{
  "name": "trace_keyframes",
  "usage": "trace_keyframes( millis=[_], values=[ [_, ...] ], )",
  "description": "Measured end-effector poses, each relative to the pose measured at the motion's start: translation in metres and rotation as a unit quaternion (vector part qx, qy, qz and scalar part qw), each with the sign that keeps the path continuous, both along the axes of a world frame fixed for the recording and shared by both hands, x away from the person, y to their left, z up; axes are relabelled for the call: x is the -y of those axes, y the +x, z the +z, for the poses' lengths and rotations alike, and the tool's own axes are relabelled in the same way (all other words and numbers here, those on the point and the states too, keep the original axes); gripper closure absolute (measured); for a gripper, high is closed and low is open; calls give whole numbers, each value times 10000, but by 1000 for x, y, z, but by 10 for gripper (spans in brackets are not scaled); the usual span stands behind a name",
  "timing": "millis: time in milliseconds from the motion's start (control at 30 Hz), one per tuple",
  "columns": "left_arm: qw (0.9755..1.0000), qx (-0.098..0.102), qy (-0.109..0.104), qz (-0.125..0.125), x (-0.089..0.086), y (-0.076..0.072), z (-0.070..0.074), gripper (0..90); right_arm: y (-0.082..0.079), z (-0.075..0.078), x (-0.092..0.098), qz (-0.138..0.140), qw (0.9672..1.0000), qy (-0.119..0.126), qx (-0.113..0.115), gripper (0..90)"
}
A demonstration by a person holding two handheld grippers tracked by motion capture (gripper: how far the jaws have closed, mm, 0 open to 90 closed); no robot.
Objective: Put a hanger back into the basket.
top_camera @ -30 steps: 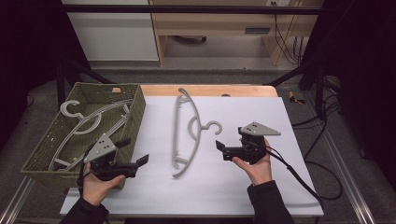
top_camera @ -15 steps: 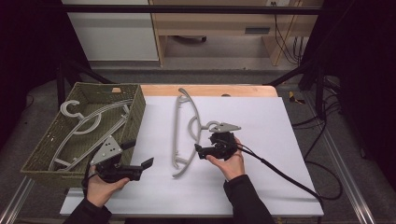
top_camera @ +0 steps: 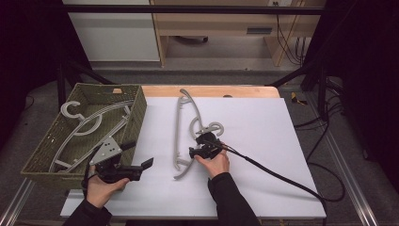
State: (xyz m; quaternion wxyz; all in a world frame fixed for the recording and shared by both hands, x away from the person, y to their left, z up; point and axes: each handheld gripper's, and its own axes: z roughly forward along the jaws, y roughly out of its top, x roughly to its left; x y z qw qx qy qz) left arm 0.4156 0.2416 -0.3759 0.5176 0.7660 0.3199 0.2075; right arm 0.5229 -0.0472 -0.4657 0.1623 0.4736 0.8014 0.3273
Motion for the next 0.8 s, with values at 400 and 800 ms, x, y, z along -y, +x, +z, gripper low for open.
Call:
trace_keyframes(
  millis=[400,800],
  values=[
    [10000,-28,23,13,1,0,0,101,-2,-7,-3,-105,9998,-189,-50,531],
    [10000,-45,51,9,0,0,0,101,-2,0,7,-273,9980,-458,-329,635]
  ],
)
